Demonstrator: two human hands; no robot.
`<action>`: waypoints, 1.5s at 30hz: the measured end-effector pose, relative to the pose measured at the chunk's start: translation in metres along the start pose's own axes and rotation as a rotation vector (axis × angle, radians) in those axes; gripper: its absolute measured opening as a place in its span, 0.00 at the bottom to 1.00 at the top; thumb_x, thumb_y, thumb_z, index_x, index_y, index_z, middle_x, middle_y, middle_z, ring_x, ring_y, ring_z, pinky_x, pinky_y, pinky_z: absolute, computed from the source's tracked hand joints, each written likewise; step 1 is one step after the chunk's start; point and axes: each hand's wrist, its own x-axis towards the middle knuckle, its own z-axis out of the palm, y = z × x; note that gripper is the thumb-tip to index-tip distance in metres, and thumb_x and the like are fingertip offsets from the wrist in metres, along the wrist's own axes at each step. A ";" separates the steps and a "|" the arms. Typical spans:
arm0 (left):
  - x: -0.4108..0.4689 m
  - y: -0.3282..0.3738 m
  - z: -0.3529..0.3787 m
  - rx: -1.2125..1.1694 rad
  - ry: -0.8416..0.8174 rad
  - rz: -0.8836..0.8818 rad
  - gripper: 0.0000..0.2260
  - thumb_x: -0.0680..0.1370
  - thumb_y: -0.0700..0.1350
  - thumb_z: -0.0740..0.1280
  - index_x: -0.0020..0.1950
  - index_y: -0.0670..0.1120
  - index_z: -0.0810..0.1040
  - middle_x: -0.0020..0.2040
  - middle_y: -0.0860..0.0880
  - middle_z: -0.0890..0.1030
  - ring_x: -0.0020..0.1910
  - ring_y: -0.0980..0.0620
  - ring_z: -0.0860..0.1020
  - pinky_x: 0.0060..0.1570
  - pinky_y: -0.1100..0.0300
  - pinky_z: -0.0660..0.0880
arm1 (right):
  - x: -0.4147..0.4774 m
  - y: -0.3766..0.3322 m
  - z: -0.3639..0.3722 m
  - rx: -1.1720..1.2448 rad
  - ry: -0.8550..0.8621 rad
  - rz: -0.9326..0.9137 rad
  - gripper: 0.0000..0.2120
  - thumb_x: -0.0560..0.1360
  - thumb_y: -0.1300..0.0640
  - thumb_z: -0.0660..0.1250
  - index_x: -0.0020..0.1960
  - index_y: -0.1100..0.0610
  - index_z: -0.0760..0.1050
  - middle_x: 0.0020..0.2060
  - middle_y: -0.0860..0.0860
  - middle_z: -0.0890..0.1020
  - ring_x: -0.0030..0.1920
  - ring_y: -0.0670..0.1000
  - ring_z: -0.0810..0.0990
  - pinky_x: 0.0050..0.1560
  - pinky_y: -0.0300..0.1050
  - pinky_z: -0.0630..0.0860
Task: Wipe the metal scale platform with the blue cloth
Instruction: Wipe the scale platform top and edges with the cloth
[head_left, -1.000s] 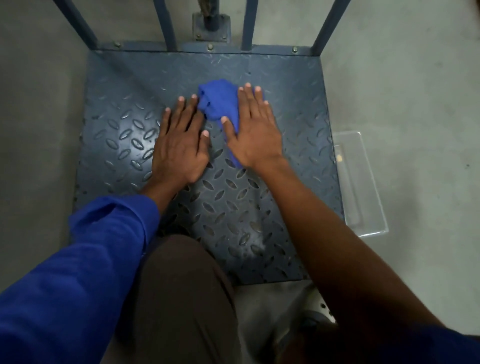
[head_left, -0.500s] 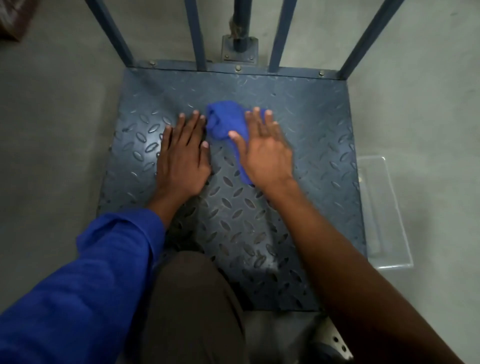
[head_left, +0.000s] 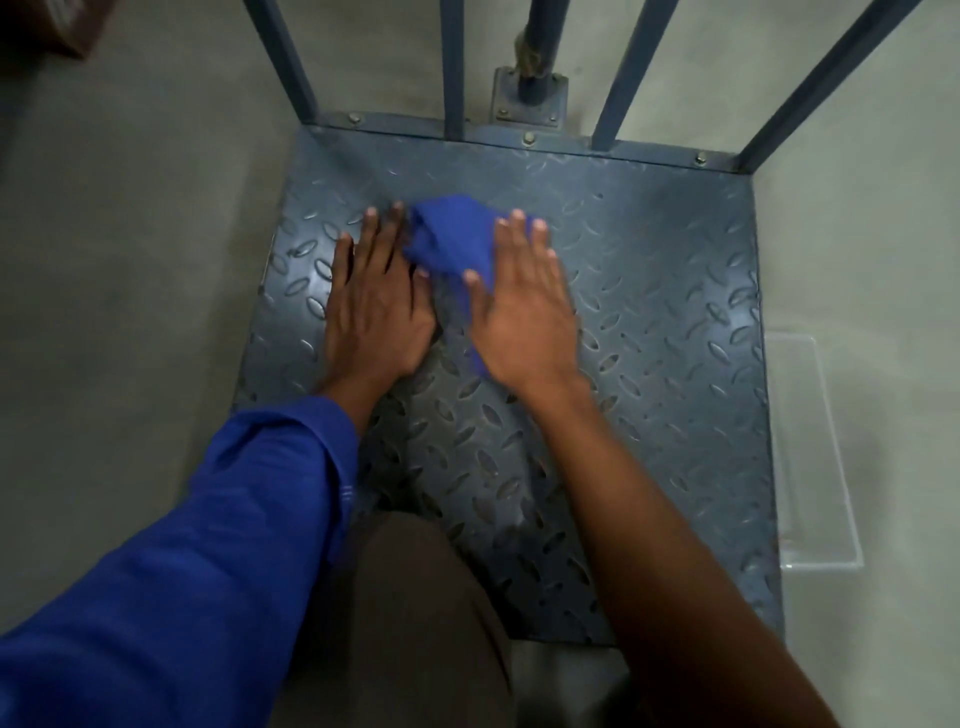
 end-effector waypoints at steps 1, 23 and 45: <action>0.000 0.000 0.000 -0.001 -0.001 0.000 0.28 0.86 0.50 0.48 0.85 0.42 0.59 0.86 0.44 0.59 0.86 0.45 0.54 0.85 0.45 0.48 | -0.011 0.020 -0.005 -0.021 0.025 0.065 0.31 0.87 0.44 0.49 0.84 0.59 0.50 0.84 0.56 0.52 0.85 0.57 0.47 0.84 0.53 0.45; -0.002 0.000 -0.003 -0.006 -0.019 0.024 0.28 0.87 0.51 0.47 0.86 0.44 0.56 0.87 0.47 0.56 0.86 0.45 0.52 0.85 0.45 0.46 | 0.023 0.048 -0.011 -0.078 0.150 0.322 0.31 0.86 0.48 0.48 0.84 0.62 0.49 0.84 0.59 0.51 0.84 0.59 0.47 0.84 0.55 0.47; -0.092 -0.057 -0.021 0.062 -0.082 0.171 0.30 0.87 0.55 0.47 0.86 0.40 0.56 0.86 0.41 0.57 0.86 0.45 0.52 0.84 0.43 0.49 | -0.075 -0.053 0.027 -0.053 0.080 -0.017 0.29 0.86 0.48 0.50 0.84 0.61 0.53 0.84 0.57 0.55 0.84 0.56 0.49 0.84 0.54 0.48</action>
